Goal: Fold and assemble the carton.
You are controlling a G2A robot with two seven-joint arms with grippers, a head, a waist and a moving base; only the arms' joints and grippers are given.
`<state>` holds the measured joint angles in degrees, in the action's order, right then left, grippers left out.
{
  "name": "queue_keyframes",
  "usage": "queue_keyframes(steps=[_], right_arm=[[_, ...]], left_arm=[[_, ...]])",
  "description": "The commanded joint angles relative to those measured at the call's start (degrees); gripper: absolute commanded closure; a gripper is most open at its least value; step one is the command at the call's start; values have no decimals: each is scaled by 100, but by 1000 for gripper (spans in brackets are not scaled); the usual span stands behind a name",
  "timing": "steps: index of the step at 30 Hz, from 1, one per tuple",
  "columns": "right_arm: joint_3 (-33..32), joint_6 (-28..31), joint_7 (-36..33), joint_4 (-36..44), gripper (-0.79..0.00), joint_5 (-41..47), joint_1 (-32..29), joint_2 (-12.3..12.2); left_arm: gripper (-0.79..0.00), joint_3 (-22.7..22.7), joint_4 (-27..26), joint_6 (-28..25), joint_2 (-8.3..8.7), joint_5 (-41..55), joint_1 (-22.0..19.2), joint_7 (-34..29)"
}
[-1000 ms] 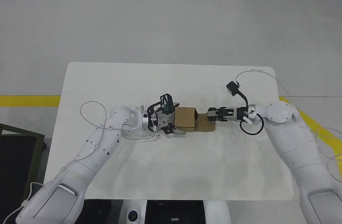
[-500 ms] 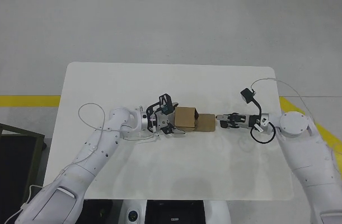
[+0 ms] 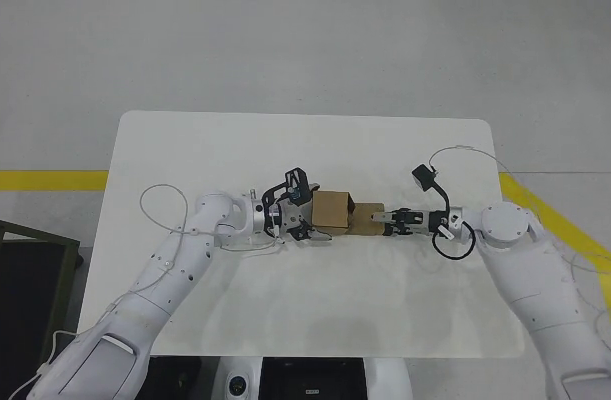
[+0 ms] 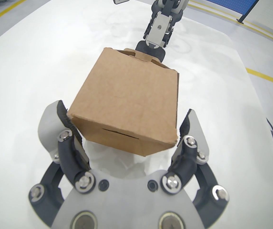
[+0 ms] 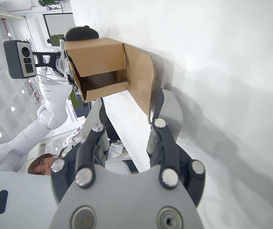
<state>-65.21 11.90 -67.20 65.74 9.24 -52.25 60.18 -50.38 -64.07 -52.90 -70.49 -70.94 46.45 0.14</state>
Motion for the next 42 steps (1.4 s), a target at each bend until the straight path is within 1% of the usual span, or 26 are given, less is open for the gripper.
queue_keyframes(steps=[1, 8, 16, 24, 33, 42], right_arm=[[66, 14, -22, -24, -379, 58, 44, 21], [187, 113, -76, -24, -369, 363, 189, 81], [337, 103, -174, 238, -372, 606, 276, 135], [531, 142, -173, 196, -369, 813, 381, 210], [635, 260, -196, -23, -326, 1221, 378, 279], [642, 338, -196, -155, -277, 1387, 327, 302]], left_arm=[[-785, 1, 1, -8, -1, -4, -2, -1], [-785, 2, 2, -29, -4, -4, -5, -10], [-785, 15, -11, -76, -10, 18, -13, -57], [-785, 29, 3, -94, -18, 20, -31, -82], [-785, 29, 21, -115, -20, 31, -26, -98], [-785, 23, 36, -139, -16, 25, -10, -119]])
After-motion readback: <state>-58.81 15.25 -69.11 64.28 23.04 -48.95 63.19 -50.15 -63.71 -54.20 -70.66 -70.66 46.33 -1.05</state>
